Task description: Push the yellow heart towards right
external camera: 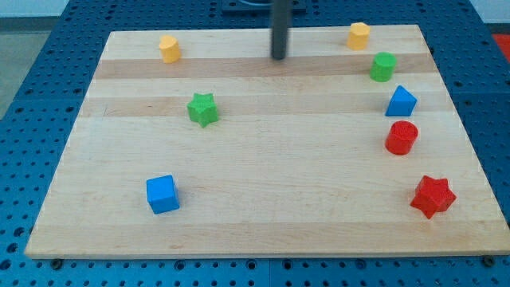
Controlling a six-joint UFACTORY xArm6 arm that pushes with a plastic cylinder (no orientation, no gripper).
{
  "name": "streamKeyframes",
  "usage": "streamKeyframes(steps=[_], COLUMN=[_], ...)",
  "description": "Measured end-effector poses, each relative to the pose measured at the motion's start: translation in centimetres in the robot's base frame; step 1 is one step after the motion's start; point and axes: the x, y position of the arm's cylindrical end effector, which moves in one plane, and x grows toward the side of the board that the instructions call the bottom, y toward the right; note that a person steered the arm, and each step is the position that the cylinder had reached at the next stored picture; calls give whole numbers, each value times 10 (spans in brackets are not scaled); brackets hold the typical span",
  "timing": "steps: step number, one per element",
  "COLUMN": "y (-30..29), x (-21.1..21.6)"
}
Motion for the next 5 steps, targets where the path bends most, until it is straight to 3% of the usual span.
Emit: streamKeyframes(steps=[1, 2, 3, 5], y=[-102, -174, -202, -146], x=[28, -5, -48, -32])
